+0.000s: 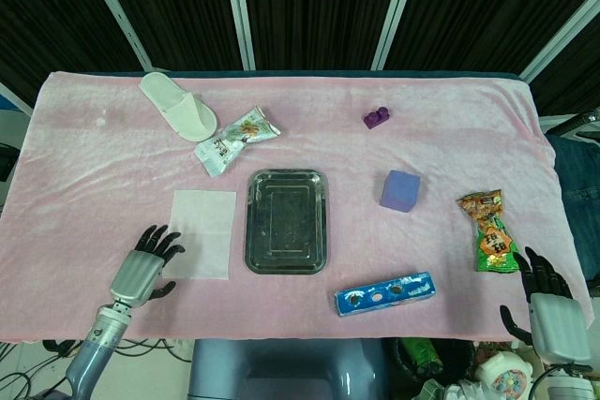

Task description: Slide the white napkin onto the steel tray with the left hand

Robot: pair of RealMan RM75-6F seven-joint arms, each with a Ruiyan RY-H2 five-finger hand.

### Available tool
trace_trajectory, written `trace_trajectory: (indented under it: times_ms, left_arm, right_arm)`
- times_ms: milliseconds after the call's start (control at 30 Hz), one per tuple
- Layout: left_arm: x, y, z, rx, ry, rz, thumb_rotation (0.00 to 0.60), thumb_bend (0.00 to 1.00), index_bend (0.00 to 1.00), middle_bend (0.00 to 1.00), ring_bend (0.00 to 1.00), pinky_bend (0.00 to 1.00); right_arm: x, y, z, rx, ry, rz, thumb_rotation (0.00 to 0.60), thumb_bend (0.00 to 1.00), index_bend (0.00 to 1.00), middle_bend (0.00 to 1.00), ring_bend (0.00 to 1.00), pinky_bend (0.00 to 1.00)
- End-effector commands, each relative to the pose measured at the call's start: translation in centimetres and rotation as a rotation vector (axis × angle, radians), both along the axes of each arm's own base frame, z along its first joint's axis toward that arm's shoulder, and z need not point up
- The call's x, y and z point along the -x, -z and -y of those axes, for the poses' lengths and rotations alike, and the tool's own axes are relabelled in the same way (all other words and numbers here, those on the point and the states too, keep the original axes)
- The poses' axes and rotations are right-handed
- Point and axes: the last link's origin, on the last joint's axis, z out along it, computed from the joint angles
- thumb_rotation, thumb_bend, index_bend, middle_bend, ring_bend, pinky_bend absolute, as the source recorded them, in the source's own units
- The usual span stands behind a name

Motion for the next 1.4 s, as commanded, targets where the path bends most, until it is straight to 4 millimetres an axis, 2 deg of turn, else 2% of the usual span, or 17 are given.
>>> trace_trajectory:
  times_ms: [33, 433, 633, 933, 1400]
  left_arm:
    - [0.2, 0.1, -0.1, 0.001, -0.002, -0.013, 0.6, 0.2, 0.31, 0.14, 0.0, 0.05]
    - [0.6, 0.3, -0.2, -0.016, -0.006, -0.037, 0.6, 0.21, 0.31, 0.14, 0.0, 0.05]
    - [0.8, 0.3, -0.1, -0.018, -0.008, -0.032, 0.6, 0.27, 0.33, 0.14, 0.0, 0.05]
    - [1.4, 0.0, -0.3, -0.043, -0.032, -0.045, 0.6, 0.3, 0.34, 0.14, 0.0, 0.05]
    - [1.0, 0.0, -0.9, -0.052, -0.033, -0.009, 0.6, 0.37, 0.44, 0.16, 0.0, 0.05]
  right_arm:
    - [0.0, 0.0, 0.0, 0.0, 0.001, 0.001, 0.6, 0.29, 0.0, 0.0, 0.04, 0.15]
    - [0.0, 0.0, 0.0, 0.001, 0.005, 0.002, 0.6, 0.29, 0.0, 0.0, 0.04, 0.15]
    - [0.0, -0.1, 0.0, 0.002, 0.005, 0.003, 0.6, 0.29, 0.0, 0.0, 0.04, 0.15]
    - [0.0, 0.0, 0.0, 0.001, 0.009, 0.005, 0.6, 0.29, 0.0, 0.0, 0.04, 0.15]
    - [0.1, -0.1, 0.0, 0.006, 0.017, 0.008, 0.6, 0.29, 0.0, 0.0, 0.04, 0.15]
